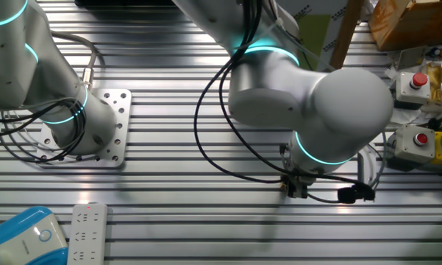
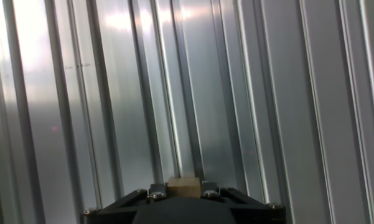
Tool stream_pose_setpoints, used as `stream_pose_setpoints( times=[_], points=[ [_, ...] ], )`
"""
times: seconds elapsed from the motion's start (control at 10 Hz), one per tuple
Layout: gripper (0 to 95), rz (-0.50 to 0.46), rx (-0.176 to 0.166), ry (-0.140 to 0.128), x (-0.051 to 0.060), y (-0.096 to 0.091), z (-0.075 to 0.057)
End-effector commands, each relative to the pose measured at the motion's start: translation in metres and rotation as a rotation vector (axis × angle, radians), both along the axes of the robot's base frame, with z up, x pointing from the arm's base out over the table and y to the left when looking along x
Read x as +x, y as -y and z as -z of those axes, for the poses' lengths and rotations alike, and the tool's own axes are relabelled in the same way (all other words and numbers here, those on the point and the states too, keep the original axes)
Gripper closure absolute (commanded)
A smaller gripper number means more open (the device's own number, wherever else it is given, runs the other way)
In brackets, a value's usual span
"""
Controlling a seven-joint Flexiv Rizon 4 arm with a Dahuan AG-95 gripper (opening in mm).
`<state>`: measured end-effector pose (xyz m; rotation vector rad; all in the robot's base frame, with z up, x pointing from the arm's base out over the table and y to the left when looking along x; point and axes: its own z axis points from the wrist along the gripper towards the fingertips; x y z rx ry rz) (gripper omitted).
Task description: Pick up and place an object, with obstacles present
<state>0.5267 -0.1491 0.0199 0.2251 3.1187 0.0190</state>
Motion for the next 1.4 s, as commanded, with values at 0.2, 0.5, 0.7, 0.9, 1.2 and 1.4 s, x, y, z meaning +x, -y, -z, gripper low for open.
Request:
stream_pose_setpoints(
  times=[0.2, 0.5, 0.7, 0.9, 1.2, 1.4],
  points=[
    [95.0, -0.005, -0.014, -0.004, 0.001, 0.001, 0.0],
    [95.0, -0.009, -0.023, -0.004, 0.0, 0.0, -0.003],
    [95.0, -0.012, -0.029, -0.004, 0.0, -0.002, -0.009],
    [95.0, -0.009, -0.028, -0.004, -0.002, -0.005, -0.018],
    [95.0, -0.002, -0.017, -0.006, -0.004, -0.011, -0.033],
    [95.0, -0.002, -0.01, -0.007, -0.007, -0.016, -0.044]
  ],
)
